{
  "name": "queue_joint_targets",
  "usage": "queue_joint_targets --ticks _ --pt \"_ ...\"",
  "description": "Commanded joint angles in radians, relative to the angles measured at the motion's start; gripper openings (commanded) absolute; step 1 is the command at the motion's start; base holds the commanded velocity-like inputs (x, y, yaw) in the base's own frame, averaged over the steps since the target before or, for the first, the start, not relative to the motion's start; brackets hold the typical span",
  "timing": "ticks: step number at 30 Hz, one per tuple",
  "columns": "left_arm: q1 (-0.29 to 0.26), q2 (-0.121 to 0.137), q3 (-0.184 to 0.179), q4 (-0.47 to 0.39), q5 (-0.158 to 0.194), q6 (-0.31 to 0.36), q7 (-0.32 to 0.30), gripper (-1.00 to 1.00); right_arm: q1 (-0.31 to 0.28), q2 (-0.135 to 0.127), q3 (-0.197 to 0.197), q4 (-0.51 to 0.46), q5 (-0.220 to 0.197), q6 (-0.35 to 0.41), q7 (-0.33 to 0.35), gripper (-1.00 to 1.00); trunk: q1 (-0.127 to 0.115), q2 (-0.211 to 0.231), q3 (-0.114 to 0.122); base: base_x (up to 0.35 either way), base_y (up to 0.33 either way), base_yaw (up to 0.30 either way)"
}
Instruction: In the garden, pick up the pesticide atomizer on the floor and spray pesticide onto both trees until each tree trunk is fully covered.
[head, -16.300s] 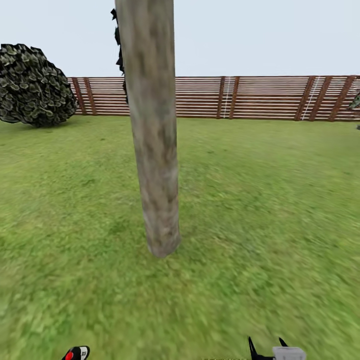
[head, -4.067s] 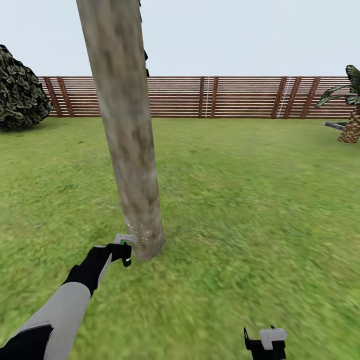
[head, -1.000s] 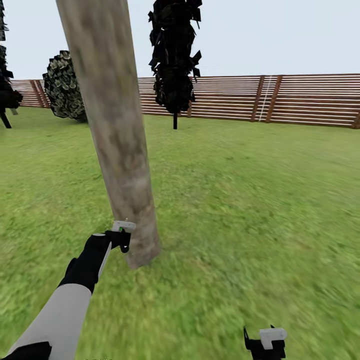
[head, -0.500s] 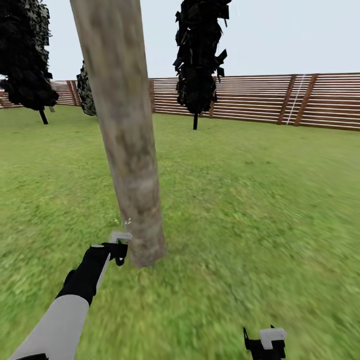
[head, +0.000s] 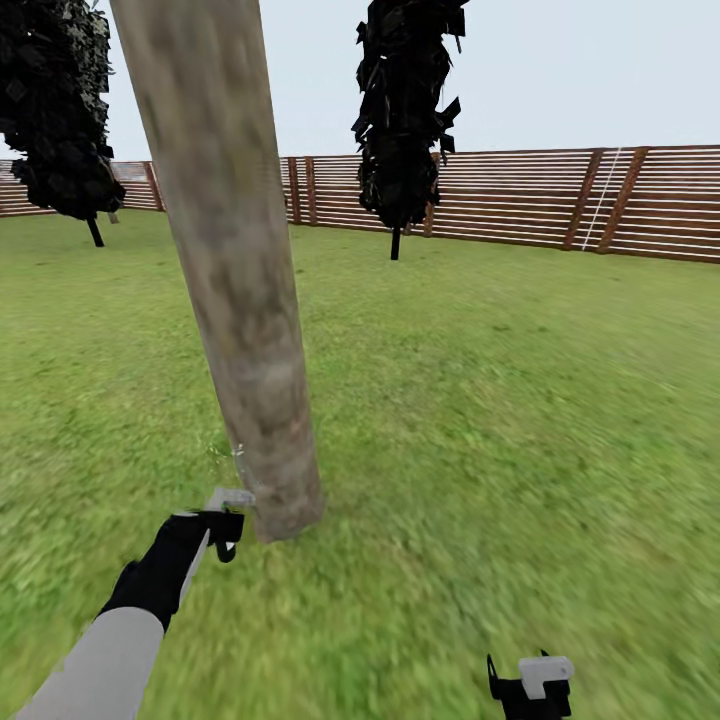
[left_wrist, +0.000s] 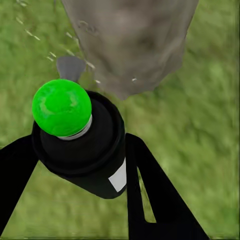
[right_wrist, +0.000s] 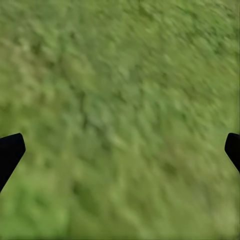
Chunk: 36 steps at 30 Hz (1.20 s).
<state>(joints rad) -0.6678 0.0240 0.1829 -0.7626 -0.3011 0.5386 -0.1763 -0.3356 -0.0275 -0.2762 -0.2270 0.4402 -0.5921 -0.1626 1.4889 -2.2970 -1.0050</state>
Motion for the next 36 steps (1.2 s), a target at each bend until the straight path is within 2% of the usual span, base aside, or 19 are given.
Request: queue_joint_targets --ticks 1,2,3,5,6,9,12,16,17,20,23,25,27,28,30,31,32,33,36 --pt "0.0 -0.018 -0.001 0.017 -0.004 -0.011 0.001 -1.0 0.0 0.0 0.0 0.0 0.0 0.0 0.0 1.0 0.0 0.0 0.0 0.001 -0.001 0.0" --pt "0.0 -0.041 -0.002 0.034 -0.004 -0.048 0.001 -1.0 0.0 0.0 0.0 0.0 0.0 0.0 0.0 1.0 0.0 0.0 0.0 0.0 0.0 0.0" --pt "0.0 -0.052 -0.001 0.042 -0.005 -0.079 0.003 -1.0 0.0 0.0 0.0 0.0 0.0 0.0 0.0 1.0 0.0 0.0 0.0 0.0 0.0 0.0" --pt "-0.001 -0.056 0.004 0.048 -0.006 -0.106 0.005 -1.0 0.0 0.0 0.0 0.0 0.0 0.0 0.0 1.0 0.0 0.0 0.0 0.0 0.0 0.0" --pt "-0.001 -0.052 0.006 0.049 -0.006 -0.113 0.006 -1.0 0.0 0.0 0.0 0.0 0.0 0.0 0.0 1.0 0.0 0.0 0.0 0.0 0.0 0.0" --pt "0.001 -0.008 0.007 0.051 -0.009 -0.12 0.006 -1.0 0.0 0.0 0.0 0.0 0.0 0.0 0.0 1.0 0.0 0.0 0.0 0.0 0.0 0.0" --pt "0.016 0.01 0.006 0.051 -0.008 -0.123 0.006 -1.0 0.0 0.0 0.0 0.0 0.0 0.0 0.0 1.0 0.0 0.0 0.0 0.146 0.0 0.0" --pt "0.026 -0.004 0.005 0.052 -0.004 -0.128 0.006 -1.0 0.0 -0.002 0.0 0.0 0.0 0.0 0.0 1.0 0.0 0.0 0.0 0.318 -0.004 0.0" --pt "0.026 -0.027 0.004 0.052 -0.004 -0.131 0.006 -1.0 0.0 -0.002 0.0 -0.001 0.0 0.0 0.0 1.0 0.0 0.0 0.0 0.332 -0.074 0.0" --pt "0.027 -0.039 0.005 0.052 -0.004 -0.138 0.006 -1.0 0.0 -0.002 0.0 0.0 0.0 0.0 0.0 1.0 0.0 0.0 0.0 0.201 -0.064 0.0" --pt "0.063 -0.022 0.012 0.045 -0.008 -0.144 0.006 -1.0 0.0 -0.001 0.0 0.0 0.0 0.0 0.0 1.0 0.0 0.0 0.0 0.029 -0.01 0.0" --pt "0.077 -0.005 0.032 0.042 -0.009 -0.156 0.006 -1.0 0.0 -0.001 0.0 0.0 0.0 0.0 0.0 1.0 0.0 0.0 0.0 0.005 -0.002 0.0" --pt "0.085 0.01 0.062 0.05 -0.009 -0.207 0.005 -1.0 0.0 0.0 0.0 0.0 0.0 0.0 0.0 1.0 0.0 0.0 0.0 0.002 -0.001 0.0" --pt "0.089 0.009 0.066 0.052 -0.009 -0.225 0.005 -1.0 0.0 0.0 0.0 0.0 0.0 0.0 0.0 1.0 0.0 0.0 0.0 0.0 0.0 0.0" --pt "0.101 -0.007 0.066 0.055 -0.009 -0.24 0.005 -1.0 0.0 -0.001 0.0 0.0 0.0 0.0 0.0 1.0 0.0 0.0 0.0 0.0 0.0 0.0" --pt "0.104 -0.025 0.066 0.055 -0.009 -0.243 0.005 -1.0 0.0 -0.001 0.0 0.0 0.0 0.0 0.0 1.0 0.0 0.0 0.0 0.0 0.0 0.0" --pt "0.105 -0.06 0.066 0.055 -0.011 -0.245 0.005 -1.0 0.0 0.0 0.0 0.0 0.0 0.0 0.0 1.0 0.0 0.0 0.0 0.0 0.0 0.0" --pt "0.106 -0.076 0.065 0.055 -0.011 -0.245 0.004 -1.0 0.0 0.0 0.0 0.0 0.0 0.0 0.0 1.0 0.0 0.0 0.0 0.0 0.0 0.0" --pt "0.106 -0.089 0.065 0.053 -0.012 -0.244 0.003 -1.0 0.0 0.0 0.0 0.0 0.0 0.0 0.0 1.0 0.0 0.0 0.0 0.0 0.0 0.0"
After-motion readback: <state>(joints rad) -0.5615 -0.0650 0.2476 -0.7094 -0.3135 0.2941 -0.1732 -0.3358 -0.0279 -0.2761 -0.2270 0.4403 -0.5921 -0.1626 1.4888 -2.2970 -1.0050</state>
